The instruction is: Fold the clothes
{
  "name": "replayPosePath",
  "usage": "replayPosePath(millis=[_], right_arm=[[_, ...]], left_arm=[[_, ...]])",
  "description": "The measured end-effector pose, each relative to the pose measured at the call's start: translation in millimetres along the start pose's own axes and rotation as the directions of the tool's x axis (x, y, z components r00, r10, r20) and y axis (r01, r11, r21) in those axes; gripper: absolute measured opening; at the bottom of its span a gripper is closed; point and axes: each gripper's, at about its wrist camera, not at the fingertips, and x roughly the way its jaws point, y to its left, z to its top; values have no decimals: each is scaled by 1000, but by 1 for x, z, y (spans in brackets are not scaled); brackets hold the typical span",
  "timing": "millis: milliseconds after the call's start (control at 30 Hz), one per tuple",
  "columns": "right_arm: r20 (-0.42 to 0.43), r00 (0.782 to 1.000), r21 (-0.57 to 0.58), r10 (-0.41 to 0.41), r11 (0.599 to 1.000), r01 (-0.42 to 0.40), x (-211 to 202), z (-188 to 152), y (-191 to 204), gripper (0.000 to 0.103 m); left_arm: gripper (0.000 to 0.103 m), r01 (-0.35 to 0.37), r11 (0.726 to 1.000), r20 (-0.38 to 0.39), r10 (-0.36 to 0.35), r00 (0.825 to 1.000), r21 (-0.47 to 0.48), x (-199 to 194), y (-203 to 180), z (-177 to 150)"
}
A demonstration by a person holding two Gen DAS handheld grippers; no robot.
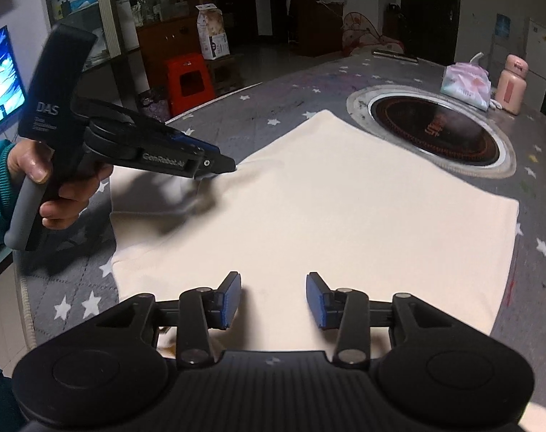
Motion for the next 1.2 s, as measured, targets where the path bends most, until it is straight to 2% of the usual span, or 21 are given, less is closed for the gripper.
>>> replayPosePath(millis=[133,233,333,400,567,633,733,833,867,1000,1100,1167,1200], right_arm=[[18,1000,7,-9,1000,9,-2,-1,-3,46],[11,1000,28,1,1000,-1,3,-4,-2,46],[2,1000,27,3,1000,-3,7,-8,1,49],[1,1000,20,2,1000,-2,7,-9,3,52],[3,1000,22,-3,1000,3,5,-9,4,54],[2,1000,23,-5,1000,5,5,-10,5,54],[5,1000,22,-5,1000,5,5,-10,7,54],[16,1000,12,-3,1000,2,2,-8,11,54],[21,1000,6,-1,1000,1,1,-7,13,54],[38,999,-15,19,1000,-18,1,0,23,54],[41,998,-39,46,998,-44,6,8,35,54],[40,997,-62,70,996,-68,10,14,46,54],[39,996,-75,83,994,-80,12,17,51,54]], left_arm=[[24,39,997,25,-37,999,-67,-13,10,-1],[25,61,997,17,-61,998,-38,-14,2,-5],[28,15,1000,-3,-15,1000,-1,-8,-4,-11],[31,-6,1000,-13,6,1000,-9,-5,1,-13],[32,-40,996,65,45,997,-82,-33,23,-14],[32,-87,986,83,99,992,-140,-44,40,-17],[32,-215,951,73,236,969,-222,-55,71,-27],[36,-374,879,11,395,919,-295,-58,103,-41],[38,-395,863,-7,414,910,-315,-58,112,-44],[40,-384,839,-57,394,917,-387,-59,140,-57],[38,-354,844,-52,365,929,-403,-59,147,-62],[29,-330,851,-39,345,938,-410,-59,150,-62],[17,-316,854,-32,333,942,-414,-59,152,-62]])
